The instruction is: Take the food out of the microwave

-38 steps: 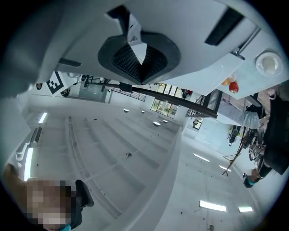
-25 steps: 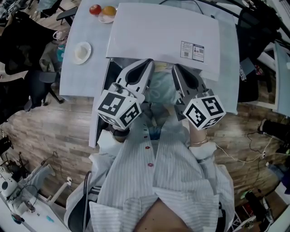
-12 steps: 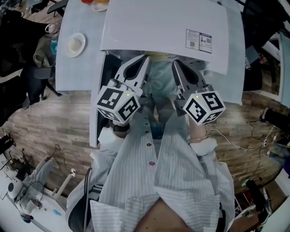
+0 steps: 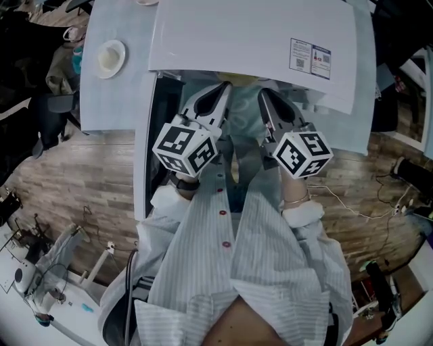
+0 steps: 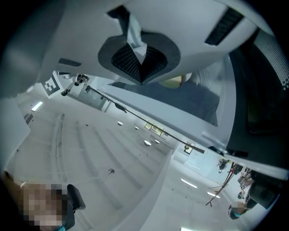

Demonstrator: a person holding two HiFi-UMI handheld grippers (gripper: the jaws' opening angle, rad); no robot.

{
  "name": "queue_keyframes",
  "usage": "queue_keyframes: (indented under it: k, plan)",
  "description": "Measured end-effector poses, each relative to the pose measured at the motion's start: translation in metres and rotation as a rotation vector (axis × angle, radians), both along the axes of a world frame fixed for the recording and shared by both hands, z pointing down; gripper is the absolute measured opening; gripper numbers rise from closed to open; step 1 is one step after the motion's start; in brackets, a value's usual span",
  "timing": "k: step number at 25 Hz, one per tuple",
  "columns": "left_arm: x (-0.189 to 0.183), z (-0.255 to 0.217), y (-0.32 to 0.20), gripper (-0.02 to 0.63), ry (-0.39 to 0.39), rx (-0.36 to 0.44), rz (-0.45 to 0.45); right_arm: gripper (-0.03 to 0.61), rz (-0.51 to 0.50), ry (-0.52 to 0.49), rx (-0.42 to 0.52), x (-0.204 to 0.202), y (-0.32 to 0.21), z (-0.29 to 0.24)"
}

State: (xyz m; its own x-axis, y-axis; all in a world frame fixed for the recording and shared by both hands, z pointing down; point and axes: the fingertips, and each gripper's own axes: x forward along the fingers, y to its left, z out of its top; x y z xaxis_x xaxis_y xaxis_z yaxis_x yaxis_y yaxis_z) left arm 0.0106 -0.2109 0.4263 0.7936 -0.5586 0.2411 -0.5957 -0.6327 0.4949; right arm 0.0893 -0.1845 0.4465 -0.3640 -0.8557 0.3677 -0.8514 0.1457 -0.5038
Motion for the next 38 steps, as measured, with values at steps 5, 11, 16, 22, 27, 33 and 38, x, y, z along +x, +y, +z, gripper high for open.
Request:
queue_keyframes:
  k: [5, 11, 16, 22, 27, 33, 38]
  plan:
    - [0.002, 0.021, -0.002, 0.008, -0.003, -0.033, -0.017, 0.034, 0.014, 0.003, -0.032, -0.002, -0.001, 0.027]
    - [0.002, 0.042, -0.007, 0.008, -0.003, -0.068, -0.044, 0.034, 0.029, -0.01, -0.077, -0.004, -0.002, 0.058]
    - [0.001, 0.059, -0.011, 0.008, -0.005, -0.096, -0.061, 0.034, 0.042, -0.003, -0.109, -0.002, -0.006, 0.08]
    - [-0.001, 0.081, -0.01, 0.008, -0.003, -0.144, -0.074, 0.035, 0.057, -0.021, -0.158, 0.0, -0.009, 0.102]
    - [-0.005, 0.097, -0.009, 0.008, -0.007, -0.186, -0.082, 0.035, 0.052, -0.04, -0.181, -0.002, -0.01, 0.111]
    - [-0.008, 0.109, -0.009, 0.009, 0.018, -0.232, -0.095, 0.037, 0.075, -0.086, -0.179, -0.002, -0.012, 0.112]
    - [-0.007, 0.118, -0.008, 0.026, 0.048, -0.292, -0.096, 0.099, 0.076, -0.152, -0.166, -0.005, -0.017, 0.11]
